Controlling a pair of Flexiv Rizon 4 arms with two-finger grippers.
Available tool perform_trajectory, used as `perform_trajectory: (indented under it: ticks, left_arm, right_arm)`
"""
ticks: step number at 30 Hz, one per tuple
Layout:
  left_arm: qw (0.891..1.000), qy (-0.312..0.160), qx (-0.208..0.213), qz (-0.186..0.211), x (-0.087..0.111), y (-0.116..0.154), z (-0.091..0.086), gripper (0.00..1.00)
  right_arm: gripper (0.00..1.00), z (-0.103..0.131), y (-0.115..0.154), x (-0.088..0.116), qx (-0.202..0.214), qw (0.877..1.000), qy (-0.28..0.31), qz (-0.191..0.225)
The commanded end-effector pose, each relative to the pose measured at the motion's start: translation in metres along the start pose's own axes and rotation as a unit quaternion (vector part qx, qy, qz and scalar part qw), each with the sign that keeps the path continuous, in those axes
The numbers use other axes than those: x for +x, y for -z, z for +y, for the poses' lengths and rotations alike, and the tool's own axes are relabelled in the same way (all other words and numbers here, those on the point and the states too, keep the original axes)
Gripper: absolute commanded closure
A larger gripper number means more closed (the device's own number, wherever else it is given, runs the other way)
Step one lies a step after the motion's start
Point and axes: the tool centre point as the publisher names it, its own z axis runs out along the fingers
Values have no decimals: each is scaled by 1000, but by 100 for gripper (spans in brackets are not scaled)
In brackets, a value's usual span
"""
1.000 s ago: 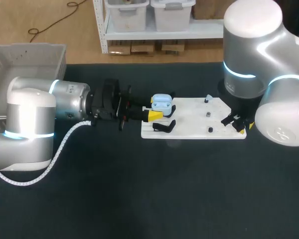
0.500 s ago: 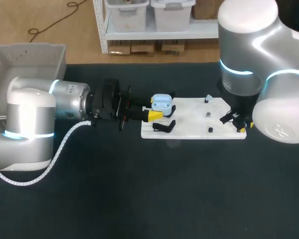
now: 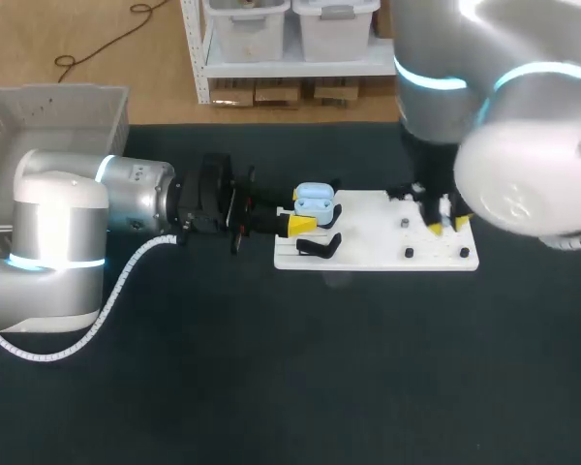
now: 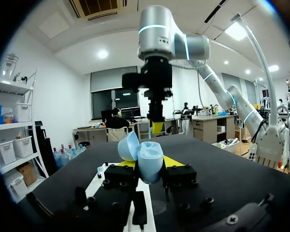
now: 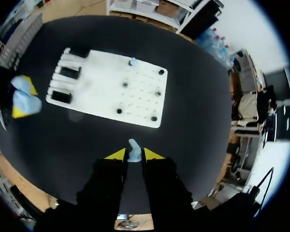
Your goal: Pick up each earbud case from the left stands, insert the matching earbuds, close the lid, and place the case in the box.
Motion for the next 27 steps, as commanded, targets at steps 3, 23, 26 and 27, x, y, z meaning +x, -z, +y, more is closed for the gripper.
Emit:
perform_trajectory:
  ticks: [3, 23, 26, 27]
  left_arm:
    - [1000, 0, -2, 1, 0, 0, -1, 100]
    - [1000, 0, -2, 1, 0, 0, -1, 100]
    - [1000, 0, -2, 1, 0, 0, -1, 100]
    - [1000, 0, -2, 1, 0, 0, -1, 100]
  right_arm:
    - [100, 36, 40, -2, 3, 999, -35, -4]
    - [100, 100, 57, -7, 50, 998, -47, -5]
    - [100, 100, 57, -7, 50, 998, -47, -5]
    - [100, 100, 57, -7, 50, 998, -47, -5]
